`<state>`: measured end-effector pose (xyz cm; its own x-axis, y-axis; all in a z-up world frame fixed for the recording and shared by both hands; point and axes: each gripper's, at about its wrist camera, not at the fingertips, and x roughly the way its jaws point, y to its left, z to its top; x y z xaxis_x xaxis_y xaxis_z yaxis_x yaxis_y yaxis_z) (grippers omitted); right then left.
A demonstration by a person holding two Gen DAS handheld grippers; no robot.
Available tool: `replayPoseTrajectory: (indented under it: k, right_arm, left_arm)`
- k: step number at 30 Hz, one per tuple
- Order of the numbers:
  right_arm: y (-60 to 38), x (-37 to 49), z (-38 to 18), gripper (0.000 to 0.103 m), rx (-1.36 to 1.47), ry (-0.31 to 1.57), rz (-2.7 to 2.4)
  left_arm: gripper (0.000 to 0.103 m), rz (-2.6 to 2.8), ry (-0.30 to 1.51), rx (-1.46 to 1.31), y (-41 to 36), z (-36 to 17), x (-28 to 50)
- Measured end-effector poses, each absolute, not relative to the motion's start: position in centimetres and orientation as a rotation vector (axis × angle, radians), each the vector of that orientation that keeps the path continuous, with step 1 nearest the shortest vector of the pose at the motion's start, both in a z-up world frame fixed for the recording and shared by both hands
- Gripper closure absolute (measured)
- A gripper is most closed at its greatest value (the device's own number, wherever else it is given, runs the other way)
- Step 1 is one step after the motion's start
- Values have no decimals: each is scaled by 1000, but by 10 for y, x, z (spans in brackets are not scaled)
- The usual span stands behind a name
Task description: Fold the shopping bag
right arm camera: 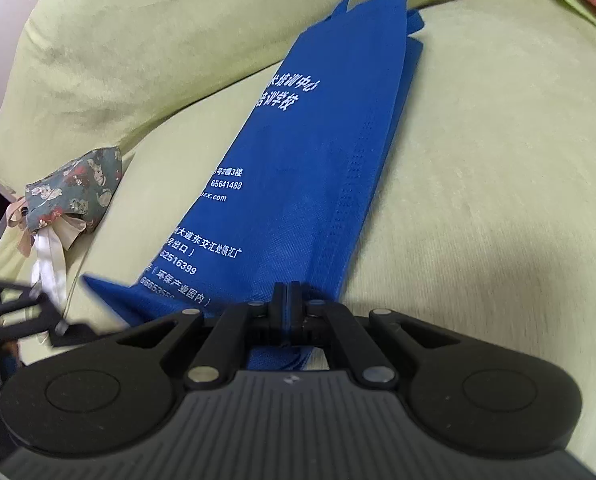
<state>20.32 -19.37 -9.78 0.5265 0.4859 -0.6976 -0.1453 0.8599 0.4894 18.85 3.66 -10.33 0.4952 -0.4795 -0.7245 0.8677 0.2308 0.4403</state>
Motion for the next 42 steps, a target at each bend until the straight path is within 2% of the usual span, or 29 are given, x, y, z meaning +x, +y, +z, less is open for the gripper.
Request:
replayPoseTrajectory:
  k: [8, 10, 11, 12, 17, 22, 31, 33, 36, 38, 39, 42]
  right_arm:
    - [-190, 202, -97, 103, 366, 924, 392]
    - [-183, 189, -91, 102, 314, 865, 350]
    - [-177, 180, -86, 96, 277, 823, 326]
    - [-170, 169, -80, 95, 228, 775, 311]
    - [-125, 115, -63, 96, 44, 644, 401]
    - [-98, 111, -82, 96, -124, 690, 355]
    - [-108, 127, -93, 97, -80, 734, 344]
    - [-107, 126, -96, 97, -82, 729, 346]
    - [-109, 128, -97, 97, -65, 733, 353]
    - [-111, 127, -97, 97, -58, 733, 358]
    - [-112, 128, -98, 97, -56, 732, 358]
    - [-110, 127, -97, 97, -60, 729, 357]
  left_arm:
    - [75, -935, 703, 715, 42, -115, 227]
    - [74, -926, 731, 678, 44, -116, 231]
    - [74, -920, 744, 662, 45, -116, 233]
    - [74, -915, 755, 653, 45, -116, 235]
    - [74, -892, 780, 656, 43, -114, 233]
    - [74, -871, 784, 661, 41, -114, 230]
    - [75, -859, 782, 656, 43, -115, 229]
    - [74, -862, 751, 685, 44, -114, 224]
    - [73, -861, 591, 865, 54, -116, 198]
    - [69, -844, 431, 1088, 65, -126, 173]
    - [63, -836, 365, 1206, 70, -134, 164]
    - [60, -832, 204, 1488, 83, -155, 148]
